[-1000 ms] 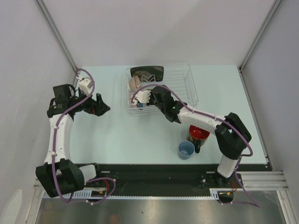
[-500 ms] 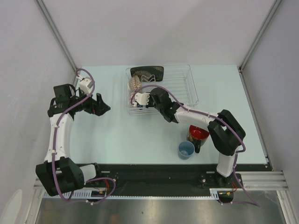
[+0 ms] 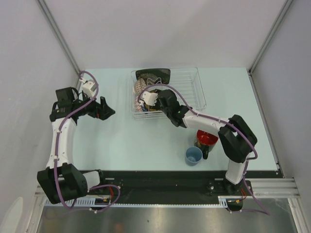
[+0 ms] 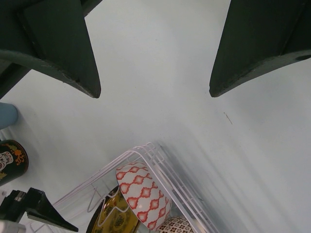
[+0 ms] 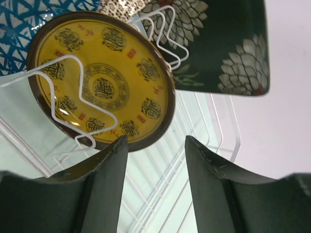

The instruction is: Load the mixed dishes into the dish rack

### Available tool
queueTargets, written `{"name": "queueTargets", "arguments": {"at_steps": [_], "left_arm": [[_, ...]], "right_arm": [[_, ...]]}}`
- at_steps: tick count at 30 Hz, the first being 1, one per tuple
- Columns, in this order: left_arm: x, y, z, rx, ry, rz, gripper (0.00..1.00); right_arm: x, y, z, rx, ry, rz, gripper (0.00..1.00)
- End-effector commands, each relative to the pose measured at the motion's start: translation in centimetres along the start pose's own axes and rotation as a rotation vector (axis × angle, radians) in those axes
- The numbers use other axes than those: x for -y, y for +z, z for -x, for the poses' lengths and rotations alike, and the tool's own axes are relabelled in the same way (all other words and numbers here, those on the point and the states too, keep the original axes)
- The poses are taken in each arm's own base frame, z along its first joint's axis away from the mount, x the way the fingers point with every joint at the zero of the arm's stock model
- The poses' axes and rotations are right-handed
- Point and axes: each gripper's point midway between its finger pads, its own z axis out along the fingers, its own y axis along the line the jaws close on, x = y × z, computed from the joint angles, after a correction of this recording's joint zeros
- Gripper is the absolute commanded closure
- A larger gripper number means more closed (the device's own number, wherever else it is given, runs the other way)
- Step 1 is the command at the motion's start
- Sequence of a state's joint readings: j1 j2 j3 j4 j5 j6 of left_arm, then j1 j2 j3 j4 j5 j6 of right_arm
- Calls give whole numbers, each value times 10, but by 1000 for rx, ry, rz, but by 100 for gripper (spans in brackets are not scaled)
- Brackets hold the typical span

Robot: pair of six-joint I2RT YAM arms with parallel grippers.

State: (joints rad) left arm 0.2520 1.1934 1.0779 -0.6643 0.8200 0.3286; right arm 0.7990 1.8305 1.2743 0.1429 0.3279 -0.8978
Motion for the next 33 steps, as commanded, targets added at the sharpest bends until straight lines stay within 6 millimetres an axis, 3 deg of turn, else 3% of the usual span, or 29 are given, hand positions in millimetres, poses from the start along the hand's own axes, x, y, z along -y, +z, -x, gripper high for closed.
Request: {"name": "queueTargets", "arguments": {"at_steps": [1, 5, 7, 8, 10, 11, 14, 15, 18, 21, 23, 27, 33], "left_arm": [[5, 1, 7, 36, -5, -36, 0], [6, 1, 8, 38, -2, -41, 0], [7, 2, 8, 36, -2, -47, 0], [8, 4, 7, 32, -2, -52, 0], [11, 6, 8, 30, 6, -56, 0], [12, 7, 8, 28, 9, -60, 0], [17, 8, 10, 29, 22, -66, 0], [18, 9, 9, 28, 23, -67, 0], [21, 8, 10, 25, 31, -69, 0], [21, 7, 11, 26, 41, -67, 0], [21, 7, 11, 26, 40, -69, 0], [23, 8, 11, 27, 40, -73, 0], [23, 7, 16, 39, 54, -71, 1]], "right_arm": [[54, -38, 27, 71, 188, -124, 45], [100, -73, 26, 103, 350, -208, 44], [124, -81, 10, 69, 440, -303, 40], [143, -84, -12, 31, 492, -372, 36], [160, -85, -42, -44, 543, -465, 33], [172, -85, -69, -101, 583, -520, 32], [171, -74, -128, -267, 604, -578, 31], [162, -68, -143, -313, 616, -567, 33], [154, -64, -171, -376, 738, -567, 35], [128, -57, -201, -492, 806, -516, 32], [115, -54, -207, -509, 849, -467, 32], [111, -57, -213, -515, 938, -453, 34], [85, -71, -223, -623, 943, -396, 37]]}}
